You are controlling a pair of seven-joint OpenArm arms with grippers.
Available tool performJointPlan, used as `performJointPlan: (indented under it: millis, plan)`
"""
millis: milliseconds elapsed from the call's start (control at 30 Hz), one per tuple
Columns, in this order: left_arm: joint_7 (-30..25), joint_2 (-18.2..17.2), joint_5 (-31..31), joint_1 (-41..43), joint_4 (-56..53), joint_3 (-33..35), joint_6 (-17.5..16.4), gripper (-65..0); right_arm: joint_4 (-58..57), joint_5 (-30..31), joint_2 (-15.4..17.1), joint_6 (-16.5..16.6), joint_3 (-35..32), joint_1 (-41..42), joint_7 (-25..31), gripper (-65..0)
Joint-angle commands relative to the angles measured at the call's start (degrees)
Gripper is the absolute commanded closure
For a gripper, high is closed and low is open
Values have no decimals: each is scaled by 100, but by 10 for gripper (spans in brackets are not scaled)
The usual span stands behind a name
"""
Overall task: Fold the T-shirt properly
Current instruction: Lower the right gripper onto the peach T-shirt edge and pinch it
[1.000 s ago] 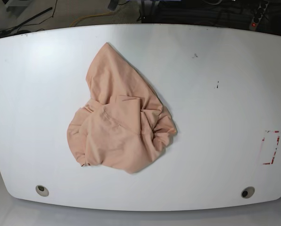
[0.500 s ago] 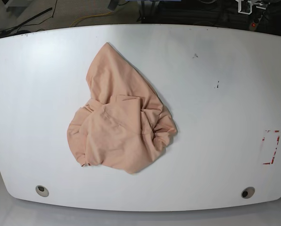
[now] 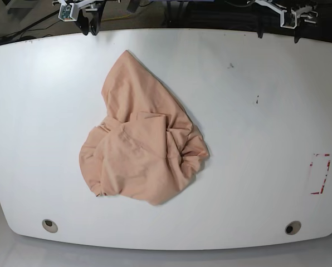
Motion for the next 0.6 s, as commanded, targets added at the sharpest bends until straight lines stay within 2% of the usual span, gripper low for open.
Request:
performJointPlan:
  millis: [0,67,167,267,467,567]
  plan:
    - [-159,78,-5,71,90,-32,49,-650,94,36,151,0,1,78,27,-154]
    - [-159,166,-5,53,90,-32,49,-650,102,36,247,0,-78,333,-193,-195]
    - [-159,175,-5,-61,90,-6,49,-650,102,36,476,0,-149,720,-510,-298]
    - [-150,192,4,-272,81,-6,49,-650,94,80,617,0,-193,1107,-888,-358]
    - [-141,192,4,-395,81,3,49,-650,94,62,951,0,-325,1924,-1705,-365]
    - [-141,184,13,-588,81,117,49,-650,94,45,1285,0,-527,2460,-2197,-365]
